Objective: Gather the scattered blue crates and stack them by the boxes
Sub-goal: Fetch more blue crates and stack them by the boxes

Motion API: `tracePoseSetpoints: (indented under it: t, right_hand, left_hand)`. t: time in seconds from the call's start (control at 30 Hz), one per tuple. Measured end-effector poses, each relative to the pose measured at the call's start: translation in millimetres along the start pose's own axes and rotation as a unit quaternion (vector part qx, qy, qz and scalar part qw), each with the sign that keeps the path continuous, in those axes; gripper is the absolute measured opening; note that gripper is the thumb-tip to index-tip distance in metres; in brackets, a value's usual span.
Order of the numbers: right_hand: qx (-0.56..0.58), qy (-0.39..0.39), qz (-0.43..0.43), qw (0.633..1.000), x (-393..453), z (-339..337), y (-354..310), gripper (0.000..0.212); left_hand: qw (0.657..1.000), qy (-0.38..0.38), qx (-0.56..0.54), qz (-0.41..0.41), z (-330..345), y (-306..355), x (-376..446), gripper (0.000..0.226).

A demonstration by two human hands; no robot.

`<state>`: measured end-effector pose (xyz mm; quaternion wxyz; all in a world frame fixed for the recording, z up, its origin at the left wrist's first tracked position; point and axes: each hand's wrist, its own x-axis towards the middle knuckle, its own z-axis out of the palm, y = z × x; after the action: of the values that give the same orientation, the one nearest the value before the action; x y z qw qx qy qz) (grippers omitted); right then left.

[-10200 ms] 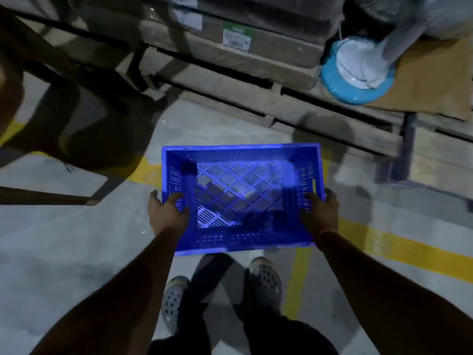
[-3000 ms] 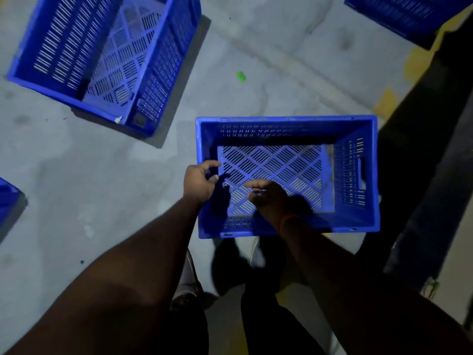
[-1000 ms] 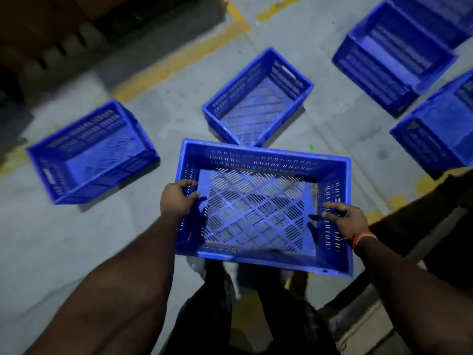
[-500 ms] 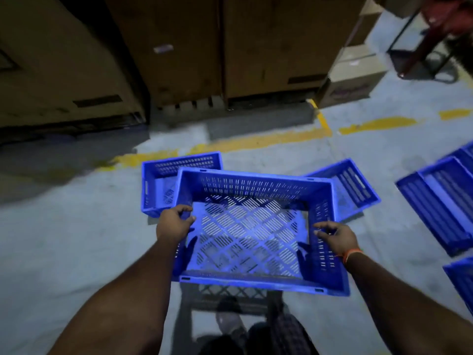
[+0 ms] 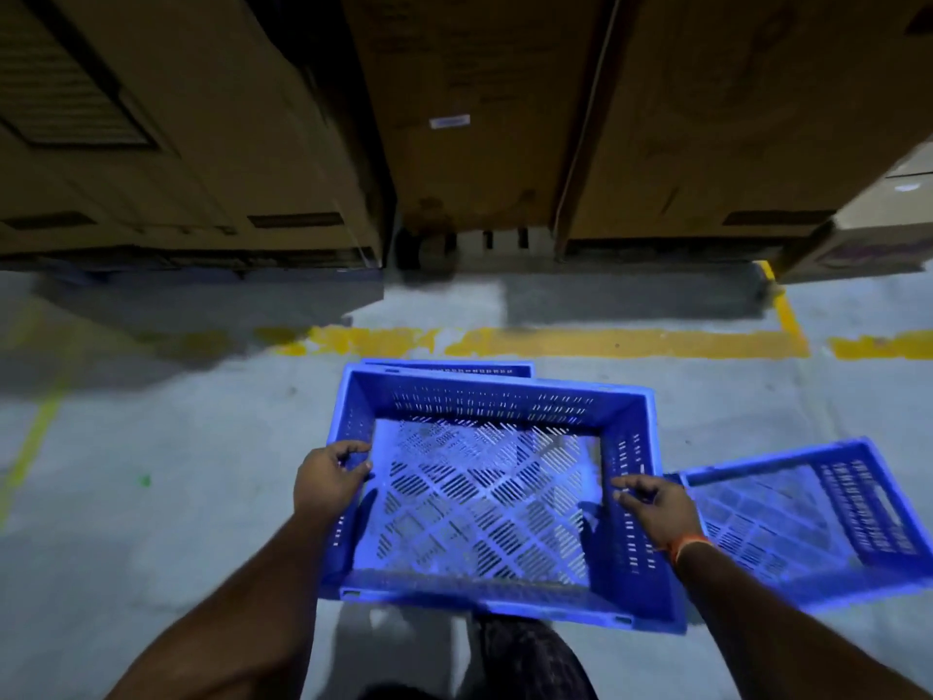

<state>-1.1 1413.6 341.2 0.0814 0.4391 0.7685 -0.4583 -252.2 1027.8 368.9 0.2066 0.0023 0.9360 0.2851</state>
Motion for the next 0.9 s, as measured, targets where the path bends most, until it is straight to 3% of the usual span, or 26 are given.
tracePoseSetpoints:
  t: [0.23,0.37,0.47,0.9]
  right_hand:
    - [-0.005,-0.021,0.009,1.0,95,55,-25,0.035]
    - [-0.007,-0.012,0.013,1.0,137,86,-20,0.023]
    - [0.002,-0.01,0.02,1.0,161,112,-25,0.027]
    - [-0.009,-0.007,-0.004,1.0,252,192,-57,0.025]
  left_hand:
    - [1.0,-0.012,0.023,-0.012,31,-37,98,0.02]
    - [0.999,-0.025,0.029,0.002,42,-49,145,0.016]
    - [0.999,-0.026,0.039,0.003,48,-61,178,0.016]
    - [0.999,-0.002,0.046,-0.006,76,-117,278,0.017]
